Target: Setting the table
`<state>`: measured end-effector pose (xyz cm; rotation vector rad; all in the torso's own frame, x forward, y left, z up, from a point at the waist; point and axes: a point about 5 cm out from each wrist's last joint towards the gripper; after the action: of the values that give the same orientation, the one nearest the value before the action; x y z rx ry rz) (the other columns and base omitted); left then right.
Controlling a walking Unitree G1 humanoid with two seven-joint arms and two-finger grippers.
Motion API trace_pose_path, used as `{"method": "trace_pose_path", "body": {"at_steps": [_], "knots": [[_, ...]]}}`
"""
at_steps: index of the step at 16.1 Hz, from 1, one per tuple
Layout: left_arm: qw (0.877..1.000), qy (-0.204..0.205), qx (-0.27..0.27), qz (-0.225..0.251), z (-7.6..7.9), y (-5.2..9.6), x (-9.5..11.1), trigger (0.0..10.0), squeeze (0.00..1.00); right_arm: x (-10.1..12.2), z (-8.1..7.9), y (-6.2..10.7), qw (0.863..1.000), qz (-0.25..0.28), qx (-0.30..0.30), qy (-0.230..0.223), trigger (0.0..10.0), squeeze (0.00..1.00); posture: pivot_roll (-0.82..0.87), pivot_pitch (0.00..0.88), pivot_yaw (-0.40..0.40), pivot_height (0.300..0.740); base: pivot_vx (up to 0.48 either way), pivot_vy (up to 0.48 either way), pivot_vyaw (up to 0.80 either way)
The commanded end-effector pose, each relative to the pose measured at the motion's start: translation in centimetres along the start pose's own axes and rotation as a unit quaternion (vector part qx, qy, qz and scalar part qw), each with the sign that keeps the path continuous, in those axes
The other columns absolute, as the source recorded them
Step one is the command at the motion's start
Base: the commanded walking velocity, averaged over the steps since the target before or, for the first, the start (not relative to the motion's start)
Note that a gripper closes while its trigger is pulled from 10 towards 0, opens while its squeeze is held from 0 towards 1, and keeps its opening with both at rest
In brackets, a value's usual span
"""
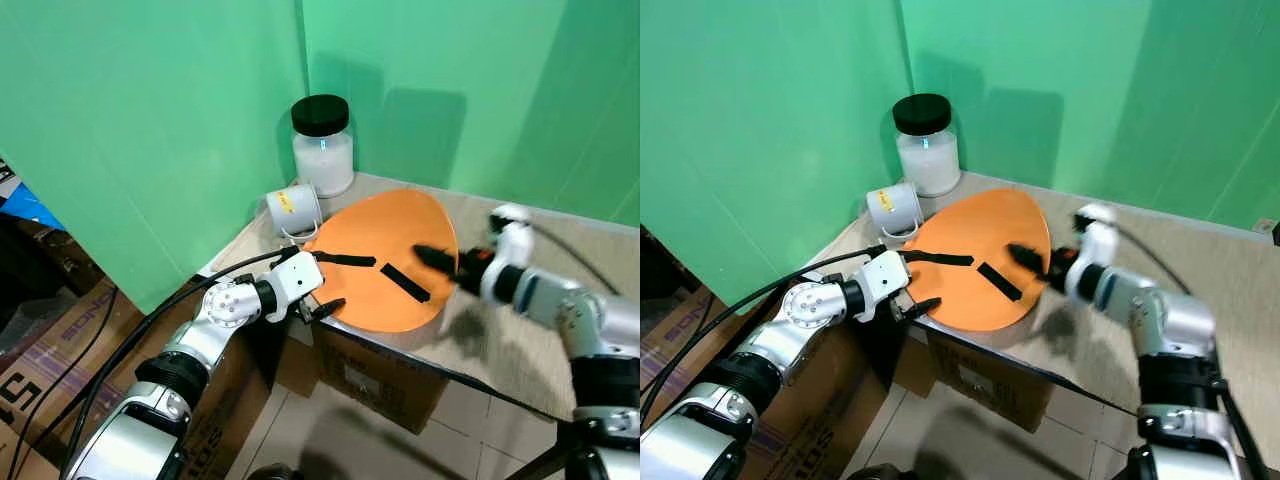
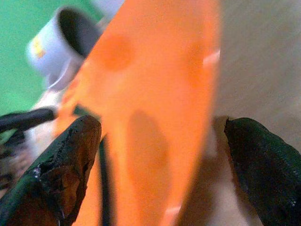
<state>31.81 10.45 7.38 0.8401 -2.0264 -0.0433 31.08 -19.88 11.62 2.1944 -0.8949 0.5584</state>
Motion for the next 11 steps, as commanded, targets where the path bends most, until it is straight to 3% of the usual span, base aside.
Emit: {"method": "trace_pose_path", "body": {"at_steps": [1,4,5,6,11], "knots": [[0.999,0.004,-0.038,-0.036,1.6,0.2,-1.3,10.0,1.00,-0.3,-0.8,-0.1,1.000,-0.011,0.024,0.000,10.0,0.00,-0.07,0.000,0.107,0.740,0.000,0.000,0.00],[0.999,0.000,-0.036,-0.035,1.5,0.2,-1.3,10.0,1.00,-0.5,-1.8,-0.4,0.998,-0.017,0.066,-0.019,10.0,0.00,-0.07,0.000,0.106,0.740,0.000,0.000,0.00],[0.999,-0.001,-0.036,-0.035,1.5,0.2,-1.3,10.0,1.00,-0.4,-2.1,-0.4,0.997,-0.013,0.073,-0.022,8.7,0.00,-0.07,0.000,0.106,0.740,0.000,0.000,0.00],[0.999,-0.002,-0.035,-0.034,1.4,0.1,-1.3,10.0,1.00,-0.3,-2.2,-0.5,0.996,-0.007,0.082,-0.030,0.0,0.00,-0.07,0.000,0.106,0.740,0.000,0.000,0.00],[0.999,-0.010,-0.031,-0.037,1.1,0.1,-1.2,10.0,1.00,-0.6,-2.5,-0.5,0.996,-0.008,0.089,-0.031,0.0,0.00,-0.07,0.000,0.105,0.740,0.000,0.000,0.00]]}}
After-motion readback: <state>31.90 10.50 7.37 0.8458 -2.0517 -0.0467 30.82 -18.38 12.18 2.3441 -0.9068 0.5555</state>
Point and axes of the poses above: a point about 5 cm out from each wrist's last joint towards the gripper, its own y axis pointing back from the gripper into the wrist, its own x axis along the axis of the wrist's last joint, z = x × y, and after that the axes turned 14 degrees about -y, right-handed
